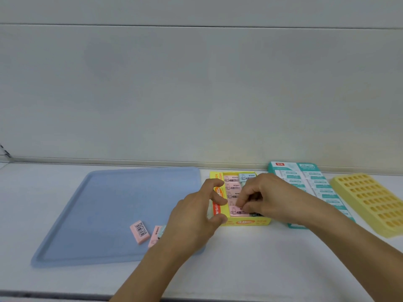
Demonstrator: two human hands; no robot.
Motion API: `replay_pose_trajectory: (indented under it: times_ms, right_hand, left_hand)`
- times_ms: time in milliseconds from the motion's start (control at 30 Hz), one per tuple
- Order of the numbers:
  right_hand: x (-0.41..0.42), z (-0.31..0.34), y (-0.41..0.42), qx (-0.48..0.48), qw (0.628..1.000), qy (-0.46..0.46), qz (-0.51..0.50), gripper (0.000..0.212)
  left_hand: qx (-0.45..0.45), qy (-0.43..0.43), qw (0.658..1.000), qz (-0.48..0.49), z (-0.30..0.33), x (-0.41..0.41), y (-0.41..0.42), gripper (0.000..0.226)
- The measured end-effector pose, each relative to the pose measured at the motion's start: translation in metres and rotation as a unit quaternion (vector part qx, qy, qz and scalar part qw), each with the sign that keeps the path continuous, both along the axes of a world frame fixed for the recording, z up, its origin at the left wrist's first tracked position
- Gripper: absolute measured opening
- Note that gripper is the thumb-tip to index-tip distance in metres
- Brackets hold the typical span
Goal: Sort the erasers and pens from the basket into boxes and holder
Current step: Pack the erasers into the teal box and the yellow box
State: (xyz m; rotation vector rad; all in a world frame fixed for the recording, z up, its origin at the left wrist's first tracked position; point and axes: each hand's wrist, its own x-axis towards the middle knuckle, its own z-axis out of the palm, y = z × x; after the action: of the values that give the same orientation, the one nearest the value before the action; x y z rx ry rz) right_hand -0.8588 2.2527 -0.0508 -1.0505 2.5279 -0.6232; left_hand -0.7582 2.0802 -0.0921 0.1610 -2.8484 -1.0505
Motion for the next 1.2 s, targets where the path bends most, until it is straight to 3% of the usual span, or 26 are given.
replay_pose_trajectory:
  times_ms: [267,467,600,700,967,1200]
  right_hand:
    - [0.034,-0.029,0.031,0.002,0.965,0.245,0.090,0.036]
    - [0.043,-0.025,0.032,-0.004,0.982,0.178,0.069,0.042]
    - [0.046,-0.037,0.034,0.040,0.968,0.233,0.080,0.044]
    - [0.041,-0.035,0.036,0.031,0.983,0.169,0.064,0.047]
    - [0.052,-0.055,0.035,-0.082,0.972,0.219,0.035,0.045]
    - [0.053,-0.055,0.035,-0.074,0.969,0.234,0.036,0.043]
  left_hand:
    - [-0.007,-0.002,1.000,0.001,0.000,-0.001,0.000,0.060]
    - [-0.002,0.007,1.000,-0.007,-0.004,0.000,-0.001,0.060]
    - [-0.010,0.022,1.000,-0.011,-0.005,0.000,-0.001,0.059]
    - [-0.027,0.028,0.999,-0.017,-0.003,0.002,0.000,0.057]
    - [-0.247,0.025,0.950,-0.186,0.024,-0.012,-0.007,0.050]
    - [-0.288,0.015,0.939,-0.186,0.022,-0.017,-0.008,0.061]
